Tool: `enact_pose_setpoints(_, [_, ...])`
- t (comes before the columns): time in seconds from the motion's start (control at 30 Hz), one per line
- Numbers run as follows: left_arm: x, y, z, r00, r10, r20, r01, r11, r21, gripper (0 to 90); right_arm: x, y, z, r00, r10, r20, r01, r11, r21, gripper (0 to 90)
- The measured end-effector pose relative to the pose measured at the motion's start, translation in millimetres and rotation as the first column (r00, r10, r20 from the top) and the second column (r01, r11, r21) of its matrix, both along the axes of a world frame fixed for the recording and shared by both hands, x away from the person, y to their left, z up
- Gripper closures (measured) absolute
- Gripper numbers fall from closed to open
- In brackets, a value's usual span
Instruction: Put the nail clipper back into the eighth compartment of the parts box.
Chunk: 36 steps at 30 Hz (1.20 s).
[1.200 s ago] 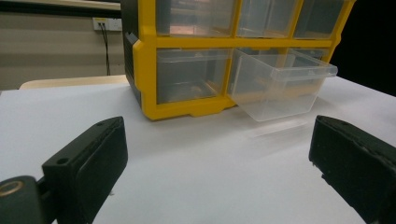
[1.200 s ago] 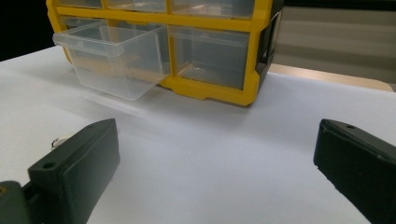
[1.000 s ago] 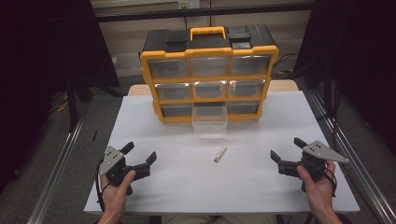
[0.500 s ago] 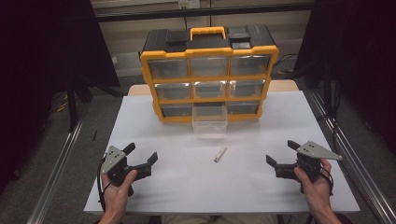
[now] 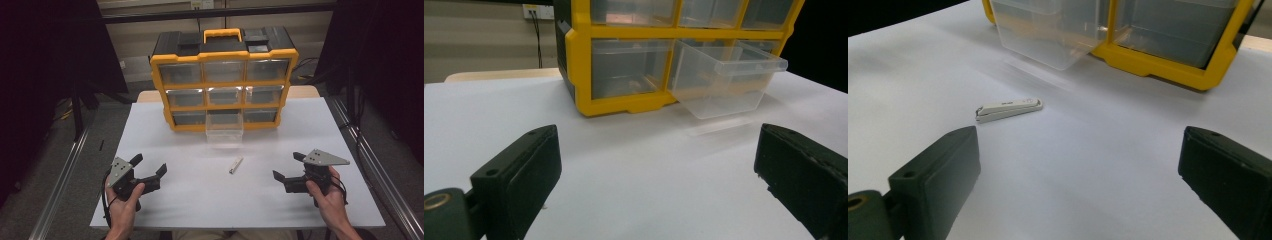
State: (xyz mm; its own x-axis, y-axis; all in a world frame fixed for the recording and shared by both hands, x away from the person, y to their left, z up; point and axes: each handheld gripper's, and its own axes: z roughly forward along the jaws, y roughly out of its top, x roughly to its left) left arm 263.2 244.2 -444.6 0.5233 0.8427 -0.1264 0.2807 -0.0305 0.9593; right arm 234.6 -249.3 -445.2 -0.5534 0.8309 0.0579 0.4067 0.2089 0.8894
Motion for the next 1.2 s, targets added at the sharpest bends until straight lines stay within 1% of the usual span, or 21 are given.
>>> enact_pose_setpoints(0.03, [-0.7,0.4,0.2,1.0000,-0.001,0.000,0.001,1.0000,0.000,4.9,1.1,3.5,1.0,0.9996,0.026,-0.015,-0.026,0.9996,0.010,3.3])
enact_pose_setpoints(0.1, [-0.7,0.5,0.4,1.0000,-0.002,0.001,0.002,1.0000,0.001,4.9,1.6,5.7,1.7,0.9994,0.032,-0.013,-0.032,0.9995,0.005,3.2])
enact_pose_setpoints(0.17, [-0.8,0.2,0.8,1.0000,-0.003,0.004,0.003,1.0000,-0.001,4.9,2.5,10.7,3.5,0.9979,0.060,-0.022,-0.060,0.9982,0.002,1.1])
enact_pose_setpoints(0.23, [-0.8,0.4,0.6,1.0000,-0.009,0.003,0.009,1.0000,0.004,4.9,4.3,15.8,4.0,0.9943,0.095,-0.047,-0.095,0.9955,0.008,0.9])
enact_pose_setpoints(0.3, [-0.8,0.3,0.5,1.0000,-0.001,0.000,0.001,1.0000,0.007,4.9,9.7,23.9,2.3,0.9857,0.150,-0.077,-0.150,0.9886,-0.002,1.7])
enact_pose_setpoints(0.33, [-0.4,0.5,0.5,1.0000,-0.004,0.000,0.004,1.0000,0.009,4.9,9.7,23.9,2.3,0.9857,0.150,-0.077,-0.150,0.9886,-0.002,1.7])
enact_pose_setpoints(0.37, [-0.2,0.6,0.7,1.0000,-0.001,-0.003,0.001,0.9999,0.013,4.9,14.7,26.8,1.9,0.9739,0.199,-0.110,-0.198,0.9800,0.012,1.6])
enact_pose_setpoints(0.4, [0.3,1.5,0.6,1.0000,-0.004,0.002,0.004,0.9999,0.009,4.9,14.7,26.8,1.9,0.9739,0.199,-0.110,-0.198,0.9800,0.012,1.6])
enact_pose_setpoints(0.47, [0.6,3.2,0.7,1.0000,0.008,0.001,-0.008,0.9999,0.006,4.9,20.8,30.4,2.6,0.9673,0.218,-0.131,-0.216,0.9760,0.029,1.8])
enact_pose_setpoints(0.53, [0.7,4.0,0.6,1.0000,0.008,-0.003,-0.008,1.0000,0.005,4.9,23.0,31.7,2.4,0.9649,0.223,-0.138,-0.220,0.9747,0.037,1.7])
enact_pose_setpoints(0.57, [0.5,4.0,0.5,0.9999,0.012,-0.006,-0.012,0.9999,0.002,4.9,25.6,33.2,2.3,0.9606,0.233,-0.151,-0.231,0.9725,0.034,1.8])
enact_pose_setpoints(0.63, [0.0,3.5,0.8,1.0000,0.003,-0.001,-0.003,1.0000,0.004,4.9,30.7,37.2,2.5,0.9583,0.230,-0.169,-0.232,0.9726,0.009,3.3])
enact_pose_setpoints(0.67, [-0.4,3.2,1.1,1.0000,0.005,0.003,-0.005,1.0000,0.008,4.9,33.4,39.0,2.7,0.9556,0.234,-0.179,-0.236,0.9716,0.009,4.0])
enact_pose_setpoints(0.77, [-1.3,2.2,1.2,1.0000,0.006,0.002,-0.006,0.9999,0.011,4.9,39.7,42.7,3.7,0.9531,0.242,-0.182,-0.245,0.9694,0.005,3.4])
enact_pose_setpoints(0.83, [-1.0,2.2,0.6,1.0000,-0.002,0.001,0.002,0.9999,0.011,4.9,43.4,44.4,4.4,0.9428,0.267,-0.200,-0.271,0.9625,0.005,2.7])
enact_pose_setpoints(0.9, [-1.2,1.4,0.5,1.0000,0.003,-0.001,-0.003,0.9999,0.010,4.9,47.0,47.1,6.1,0.9423,0.267,-0.202,-0.275,0.9612,-0.015,3.2])
enact_pose_setpoints(0.97, [-1.6,1.5,0.9,1.0000,0.006,0.000,-0.006,0.9999,0.015,4.9,50.8,49.6,8.9,0.9338,0.297,-0.199,-0.304,0.9528,-0.004,3.0])
enact_pose_setpoints(1.07, [-1.5,1.9,1.0,1.0000,-0.001,0.002,0.001,0.9999,0.013,4.9,58.3,55.6,12.7,0.9275,0.316,-0.200,-0.329,0.9437,-0.035,2.6])
enact_pose_setpoints(1.1, [-1.5,1.9,1.1,1.0000,-0.002,0.003,0.002,0.9999,0.012,4.9,65.2,59.1,13.3,0.9179,0.330,-0.220,-0.346,0.9376,-0.036,2.5])
enact_pose_setpoints(1.13, [-1.8,1.7,1.3,1.0000,0.002,0.005,-0.002,0.9999,0.013,4.9,65.2,59.1,13.3,0.9179,0.330,-0.220,-0.346,0.9376,-0.036,2.5])
enact_pose_setpoints(1.2, [-2.2,1.9,1.5,1.0000,0.002,0.004,-0.002,0.9999,0.010,4.9,71.3,63.5,13.8,0.9054,0.350,-0.240,-0.375,0.9245,-0.067,2.6])
